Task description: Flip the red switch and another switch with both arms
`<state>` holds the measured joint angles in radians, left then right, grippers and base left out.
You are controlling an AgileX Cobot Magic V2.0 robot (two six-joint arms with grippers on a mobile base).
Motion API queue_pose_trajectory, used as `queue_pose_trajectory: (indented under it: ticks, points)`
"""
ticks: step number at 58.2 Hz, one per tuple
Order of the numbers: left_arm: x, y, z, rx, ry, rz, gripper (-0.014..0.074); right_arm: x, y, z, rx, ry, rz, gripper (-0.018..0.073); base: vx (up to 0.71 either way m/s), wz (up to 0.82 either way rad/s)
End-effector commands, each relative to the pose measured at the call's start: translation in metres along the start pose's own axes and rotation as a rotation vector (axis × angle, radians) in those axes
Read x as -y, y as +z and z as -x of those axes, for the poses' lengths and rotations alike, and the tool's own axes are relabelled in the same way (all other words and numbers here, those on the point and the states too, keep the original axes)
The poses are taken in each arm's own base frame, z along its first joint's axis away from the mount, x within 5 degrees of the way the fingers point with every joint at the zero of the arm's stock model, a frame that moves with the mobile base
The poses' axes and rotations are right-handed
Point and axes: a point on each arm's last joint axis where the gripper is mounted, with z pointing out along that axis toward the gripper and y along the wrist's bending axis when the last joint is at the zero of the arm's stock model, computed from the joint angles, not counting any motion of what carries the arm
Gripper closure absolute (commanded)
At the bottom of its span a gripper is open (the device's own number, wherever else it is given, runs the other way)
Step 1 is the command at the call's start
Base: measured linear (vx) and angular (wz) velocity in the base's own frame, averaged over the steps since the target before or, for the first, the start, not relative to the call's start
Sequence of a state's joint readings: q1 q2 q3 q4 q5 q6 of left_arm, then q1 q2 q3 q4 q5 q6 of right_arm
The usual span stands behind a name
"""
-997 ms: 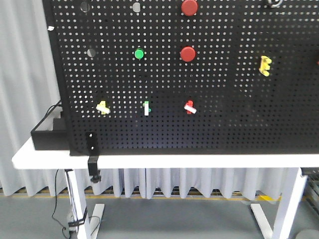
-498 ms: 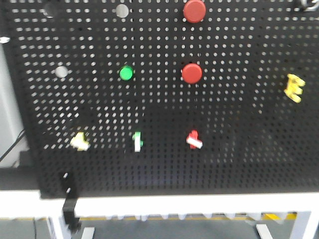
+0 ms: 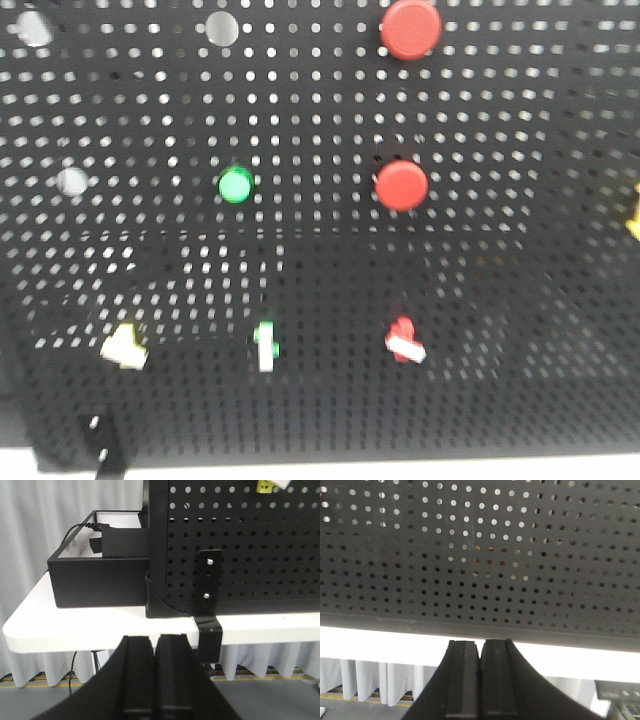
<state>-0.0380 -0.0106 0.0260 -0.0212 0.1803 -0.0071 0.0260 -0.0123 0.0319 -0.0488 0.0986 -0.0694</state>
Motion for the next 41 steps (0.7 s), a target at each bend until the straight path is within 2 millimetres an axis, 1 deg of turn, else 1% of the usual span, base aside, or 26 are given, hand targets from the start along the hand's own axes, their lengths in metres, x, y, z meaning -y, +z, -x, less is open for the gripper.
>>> queue_pose_trajectory:
  ticks: [1,41]
  points:
    - [0.0001,0.0006,0.0008,0.067,-0.008,-0.004,0.0594,0.0006,0.0006,0.0055,0.07,-0.001,-0.01,0.0566,0.12,0.02]
    - [0.0001,0.0006,0.0008,0.067,-0.008,-0.004,0.0594,0.0006,0.0006,0.0055,0.07,-0.001,-0.01,0.0566,0.05,0.0]
